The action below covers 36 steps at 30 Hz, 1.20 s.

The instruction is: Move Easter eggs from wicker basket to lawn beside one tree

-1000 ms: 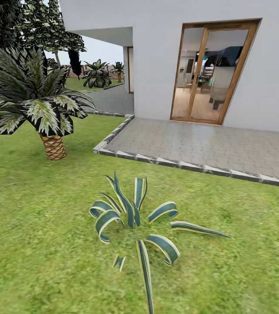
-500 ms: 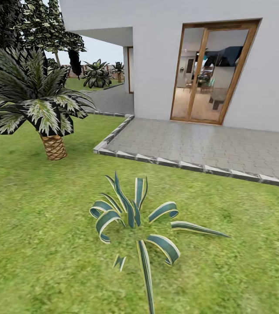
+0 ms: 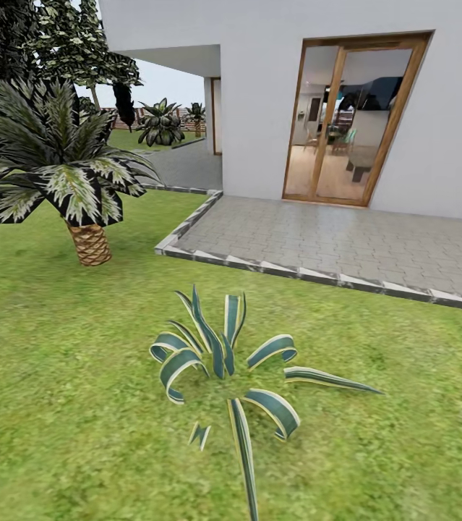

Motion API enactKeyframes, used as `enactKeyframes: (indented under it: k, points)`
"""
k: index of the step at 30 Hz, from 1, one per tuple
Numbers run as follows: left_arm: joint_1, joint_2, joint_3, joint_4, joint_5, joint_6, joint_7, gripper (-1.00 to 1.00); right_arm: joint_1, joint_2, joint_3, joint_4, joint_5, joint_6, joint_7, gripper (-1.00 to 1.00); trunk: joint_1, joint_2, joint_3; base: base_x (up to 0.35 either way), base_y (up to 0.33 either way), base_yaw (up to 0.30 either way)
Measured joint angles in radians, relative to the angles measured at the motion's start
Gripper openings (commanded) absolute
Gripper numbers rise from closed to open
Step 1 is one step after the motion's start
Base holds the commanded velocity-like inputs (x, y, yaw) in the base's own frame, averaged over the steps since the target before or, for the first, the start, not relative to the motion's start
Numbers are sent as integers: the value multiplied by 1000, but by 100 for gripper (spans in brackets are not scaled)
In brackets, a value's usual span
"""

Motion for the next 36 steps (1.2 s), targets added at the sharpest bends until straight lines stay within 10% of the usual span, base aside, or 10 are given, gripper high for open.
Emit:
enactKeyframes:
  k: [36]
  points:
    - [0,0,0,0,0,0,0,100,0,-1,-1,0,0,0,0,100,0,0,0,0,66,0]
